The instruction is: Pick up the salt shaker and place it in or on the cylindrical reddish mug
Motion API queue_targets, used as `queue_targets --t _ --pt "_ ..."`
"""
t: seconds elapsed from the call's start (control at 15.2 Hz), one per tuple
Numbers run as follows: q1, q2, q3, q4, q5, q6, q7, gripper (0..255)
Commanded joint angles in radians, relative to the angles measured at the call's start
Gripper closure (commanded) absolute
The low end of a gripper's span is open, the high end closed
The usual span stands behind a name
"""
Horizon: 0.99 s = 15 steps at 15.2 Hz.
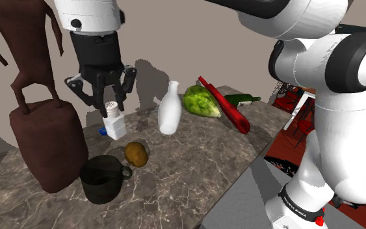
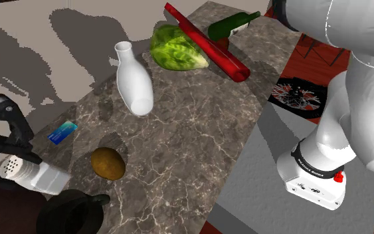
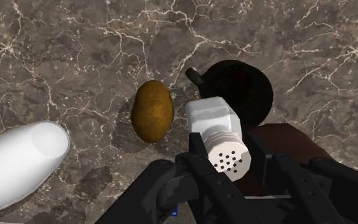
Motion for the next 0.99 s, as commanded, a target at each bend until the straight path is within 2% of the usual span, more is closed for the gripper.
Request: queue_targets --t 0.0,0.4,0.92 --pt "0.090 0.111 -0.006 0.186 -0.047 -0.081 0.030 255" --pt "0.042 0.059 0.000 0.014 -0.022 0.036 0.043 255" --pt "0.005 0.028 0.003 -0.147 -0.010 0.162 0.057 255"
